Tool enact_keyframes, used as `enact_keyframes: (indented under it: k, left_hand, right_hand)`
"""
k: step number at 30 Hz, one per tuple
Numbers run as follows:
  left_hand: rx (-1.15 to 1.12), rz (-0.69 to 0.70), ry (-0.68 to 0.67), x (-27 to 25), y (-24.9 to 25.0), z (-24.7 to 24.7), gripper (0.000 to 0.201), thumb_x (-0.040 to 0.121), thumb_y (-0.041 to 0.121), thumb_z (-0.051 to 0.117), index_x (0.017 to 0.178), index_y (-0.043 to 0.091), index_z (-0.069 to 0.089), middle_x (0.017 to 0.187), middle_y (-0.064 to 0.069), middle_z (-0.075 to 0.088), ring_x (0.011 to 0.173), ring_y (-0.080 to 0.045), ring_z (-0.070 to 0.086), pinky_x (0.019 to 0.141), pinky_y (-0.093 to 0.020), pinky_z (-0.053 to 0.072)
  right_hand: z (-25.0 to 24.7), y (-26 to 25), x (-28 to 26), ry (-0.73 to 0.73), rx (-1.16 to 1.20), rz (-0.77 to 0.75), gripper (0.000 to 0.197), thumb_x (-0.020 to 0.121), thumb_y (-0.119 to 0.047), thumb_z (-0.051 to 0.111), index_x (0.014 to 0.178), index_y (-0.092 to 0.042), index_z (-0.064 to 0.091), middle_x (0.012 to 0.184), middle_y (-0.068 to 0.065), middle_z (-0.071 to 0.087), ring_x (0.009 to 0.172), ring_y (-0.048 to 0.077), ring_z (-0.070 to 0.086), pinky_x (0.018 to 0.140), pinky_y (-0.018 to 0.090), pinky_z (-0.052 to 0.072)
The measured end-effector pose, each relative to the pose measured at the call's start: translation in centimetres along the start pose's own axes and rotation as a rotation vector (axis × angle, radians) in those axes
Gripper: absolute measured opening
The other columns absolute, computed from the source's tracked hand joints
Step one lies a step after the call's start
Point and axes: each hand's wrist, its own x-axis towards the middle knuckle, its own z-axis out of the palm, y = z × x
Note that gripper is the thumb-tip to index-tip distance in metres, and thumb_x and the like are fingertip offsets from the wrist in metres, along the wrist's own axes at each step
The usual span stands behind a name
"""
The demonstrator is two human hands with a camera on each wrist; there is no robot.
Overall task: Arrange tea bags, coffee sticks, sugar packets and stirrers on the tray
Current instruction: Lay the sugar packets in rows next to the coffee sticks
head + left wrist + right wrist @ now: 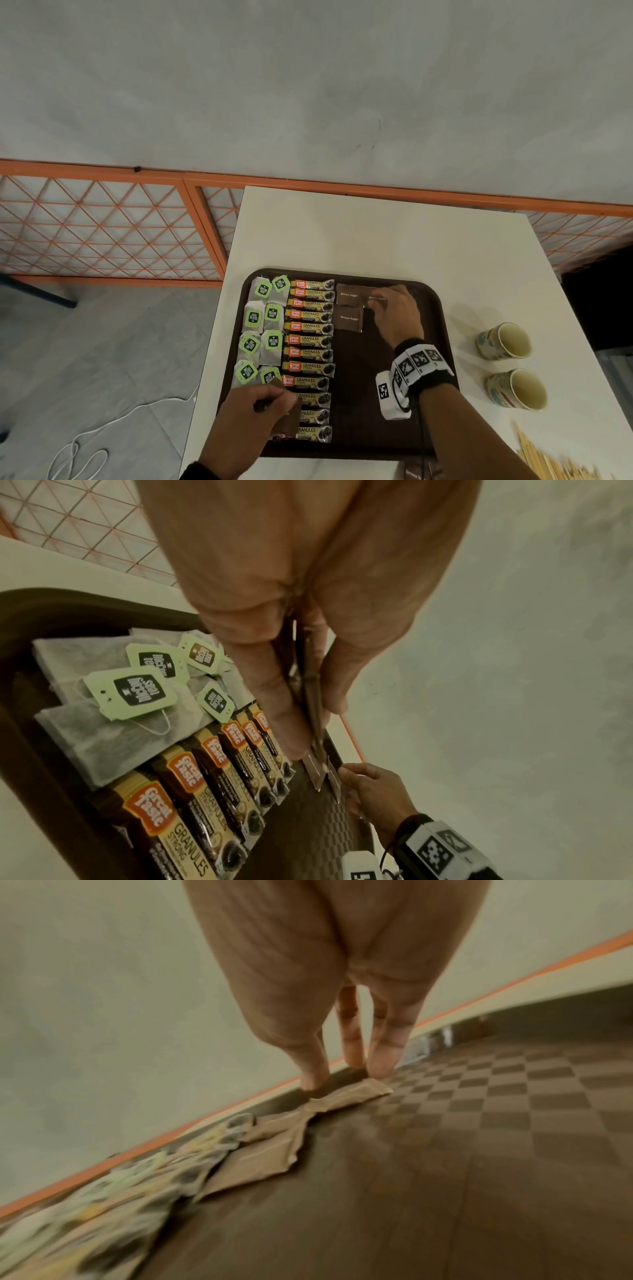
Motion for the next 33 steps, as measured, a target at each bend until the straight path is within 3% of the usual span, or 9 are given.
enact_keyframes:
  k: [3, 7, 14, 18, 22, 24, 26, 28, 33]
  left_hand:
    - [-0.036, -0.013, -0.001, -0.2, 0.2, 0.1, 0.007, 0.085, 0.014, 0.072, 0.081, 0.014, 0.078, 0.083, -0.008, 0.075, 0.082, -0.026, 0.073, 0.069, -0.036, 0.063]
    - [-0.031, -0.001, -0.014, -0.3, 0.6, 0.5, 0.007, 0.087, 0.014, 0.071, 0.087, 0.011, 0.077, 0.089, -0.009, 0.073, 0.085, -0.025, 0.072, 0.067, -0.032, 0.062]
    - [-0.064, 0.009, -0.024, -0.6, 0.9, 0.4, 0.007, 0.087, 0.015, 0.070, 0.086, 0.012, 0.077, 0.092, -0.010, 0.072, 0.088, -0.025, 0.070, 0.067, -0.032, 0.062]
    - [-0.180, -0.009, -0.065, -0.9, 1.2, 0.3, 0.016, 0.091, 0.003, 0.062, 0.091, 0.009, 0.076, 0.103, -0.014, 0.068, 0.094, -0.028, 0.067, 0.066, -0.033, 0.061]
    - [-0.478, -0.037, -0.143, -1.1, 1.6, 0.2, 0.035, 0.094, -0.009, 0.049, 0.107, 0.012, 0.073, 0.118, -0.018, 0.064, 0.102, -0.035, 0.068, 0.076, -0.043, 0.060]
    - [-0.580, 0.003, -0.183, -1.2, 1.8, 0.4, 0.043, 0.092, -0.007, 0.053, 0.121, 0.022, 0.065, 0.120, -0.022, 0.063, 0.103, -0.039, 0.068, 0.079, -0.046, 0.059]
    - [-0.614, 0.024, -0.195, -1.0, 2.0, 1.1, 0.052, 0.086, -0.002, 0.060, 0.128, 0.029, 0.058, 0.121, -0.023, 0.062, 0.102, -0.041, 0.069, 0.079, -0.047, 0.059]
    - [-0.609, 0.038, -0.169, -1.0, 2.3, 2.0, 0.052, 0.082, 0.003, 0.065, 0.127, 0.028, 0.060, 0.121, -0.023, 0.061, 0.101, -0.042, 0.069, 0.079, -0.048, 0.059]
    - [-0.445, 0.085, -0.086, -1.5, 3.1, 4.7, 0.026, 0.086, 0.001, 0.066, 0.109, 0.012, 0.068, 0.102, -0.017, 0.073, 0.089, -0.035, 0.073, 0.073, -0.044, 0.061]
  right_hand:
    - [0.2, -0.8, -2.1, -0.024, -0.063, -0.097, 0.020, 0.094, -0.022, 0.062, 0.112, -0.019, 0.070, 0.117, -0.001, 0.057, 0.110, 0.020, 0.053, 0.092, 0.032, 0.049]
    - [1.1, -1.5, -3.9, -0.193, -0.154, -0.268, 0.027, 0.093, -0.022, 0.063, 0.119, -0.025, 0.069, 0.125, -0.006, 0.058, 0.119, 0.015, 0.049, 0.100, 0.028, 0.041]
    - [1.3, -1.0, -3.3, -0.203, -0.145, -0.290, 0.028, 0.094, -0.010, 0.060, 0.116, -0.022, 0.072, 0.124, -0.005, 0.061, 0.116, 0.015, 0.055, 0.097, 0.024, 0.043]
    - [0.6, -1.4, -3.6, -0.237, -0.127, -0.286, 0.027, 0.094, -0.016, 0.062, 0.119, -0.024, 0.069, 0.122, -0.008, 0.058, 0.112, 0.010, 0.054, 0.099, 0.027, 0.045]
    - [-1.7, -3.8, -6.8, -0.141, 0.083, -0.306, 0.017, 0.095, -0.020, 0.062, 0.109, -0.022, 0.070, 0.098, -0.020, 0.056, 0.080, -0.005, 0.055, 0.080, 0.010, 0.044]
    - [-3.4, -5.4, -9.5, -0.255, 0.206, -0.317, 0.014, 0.096, -0.028, 0.059, 0.102, -0.023, 0.070, 0.088, -0.023, 0.060, 0.075, -0.002, 0.060, 0.070, 0.008, 0.044]
    - [-4.8, -6.8, -11.8, -0.430, 0.315, -0.280, 0.018, 0.095, -0.036, 0.059, 0.098, -0.023, 0.070, 0.082, -0.012, 0.068, 0.071, 0.005, 0.065, 0.063, 0.014, 0.049]
    - [-5.6, -7.2, -13.3, -0.506, 0.408, -0.199, 0.014, 0.092, -0.034, 0.064, 0.093, -0.021, 0.069, 0.076, -0.006, 0.070, 0.062, 0.007, 0.065, 0.057, 0.016, 0.049]
    - [-6.5, -5.4, -14.2, -0.380, 0.536, -0.050, 0.007, 0.090, -0.026, 0.068, 0.084, -0.024, 0.071, 0.072, -0.008, 0.070, 0.061, 0.012, 0.065, 0.057, 0.016, 0.048]
